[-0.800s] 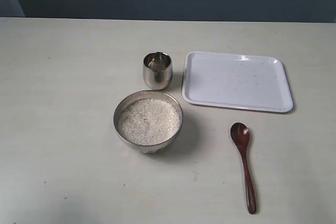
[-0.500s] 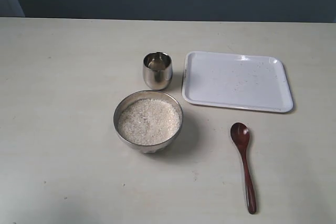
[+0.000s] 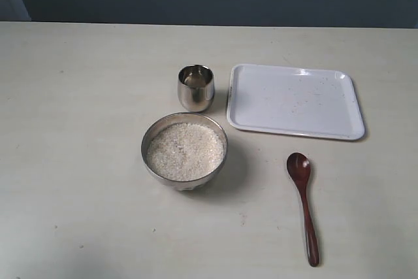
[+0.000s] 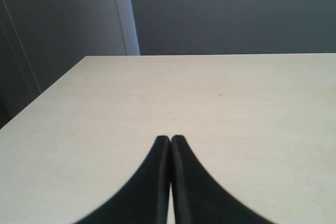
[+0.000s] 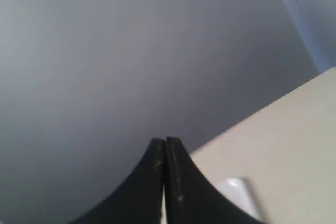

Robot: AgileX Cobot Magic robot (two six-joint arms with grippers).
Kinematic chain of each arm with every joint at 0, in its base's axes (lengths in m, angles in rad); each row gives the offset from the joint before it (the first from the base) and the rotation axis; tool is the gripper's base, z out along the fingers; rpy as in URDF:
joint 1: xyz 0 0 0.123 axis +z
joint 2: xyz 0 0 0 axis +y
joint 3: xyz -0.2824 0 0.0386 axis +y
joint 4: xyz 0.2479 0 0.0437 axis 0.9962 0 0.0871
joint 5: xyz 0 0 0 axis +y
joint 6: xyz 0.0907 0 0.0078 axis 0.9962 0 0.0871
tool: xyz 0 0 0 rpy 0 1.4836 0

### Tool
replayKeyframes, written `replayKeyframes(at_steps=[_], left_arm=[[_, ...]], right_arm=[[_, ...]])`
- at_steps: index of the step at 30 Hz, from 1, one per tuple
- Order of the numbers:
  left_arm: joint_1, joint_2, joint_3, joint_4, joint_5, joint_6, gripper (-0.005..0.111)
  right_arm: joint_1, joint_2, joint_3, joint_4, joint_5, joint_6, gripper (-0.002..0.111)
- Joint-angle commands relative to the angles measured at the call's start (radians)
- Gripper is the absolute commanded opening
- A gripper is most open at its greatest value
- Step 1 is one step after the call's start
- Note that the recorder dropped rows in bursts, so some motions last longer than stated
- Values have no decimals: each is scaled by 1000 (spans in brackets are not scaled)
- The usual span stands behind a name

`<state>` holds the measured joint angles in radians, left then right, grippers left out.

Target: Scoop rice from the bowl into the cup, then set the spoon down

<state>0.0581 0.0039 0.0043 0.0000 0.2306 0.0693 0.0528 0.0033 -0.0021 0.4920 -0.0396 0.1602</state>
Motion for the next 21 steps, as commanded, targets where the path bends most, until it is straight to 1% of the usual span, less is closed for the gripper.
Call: replayKeyframes(at_steps=[1, 3, 5, 9, 12, 13, 15, 17, 18, 20, 21], left_arm=[[2, -4, -4, 0, -13, -3, 0], [2, -4, -4, 0, -13, -3, 0], [2, -4, -4, 0, -13, -3, 0], [2, -4, -4, 0, -13, -3, 0], [2, -4, -4, 0, -13, -3, 0], [2, -4, -4, 0, -13, -3, 0], [2, -4, -4, 0, -13, -3, 0], [2, -4, -4, 0, -13, -3, 0], [2, -4, -4, 0, -13, -3, 0], [2, -4, -4, 0, -13, -3, 0], [2, -4, -4, 0, -13, -3, 0]], right_arm=[[-4, -3, 2, 299, -232, 103, 0], [-4, -3, 2, 297, -329, 103, 0], [-4, -3, 2, 305, -337, 107, 0], [-4, -3, 2, 307, -337, 179, 0], [-4, -3, 2, 358, -470, 219, 0], [-4, -3, 2, 373, -484, 246, 0], [-4, -3, 2, 358, -428, 280, 0], [-4, -3, 2, 259, -307, 349, 0], [-1, -3, 1, 148, -201, 375, 0], [12, -3, -60, -145, 40, 395, -1], [23, -3, -100, -226, 126, 395, -1]])
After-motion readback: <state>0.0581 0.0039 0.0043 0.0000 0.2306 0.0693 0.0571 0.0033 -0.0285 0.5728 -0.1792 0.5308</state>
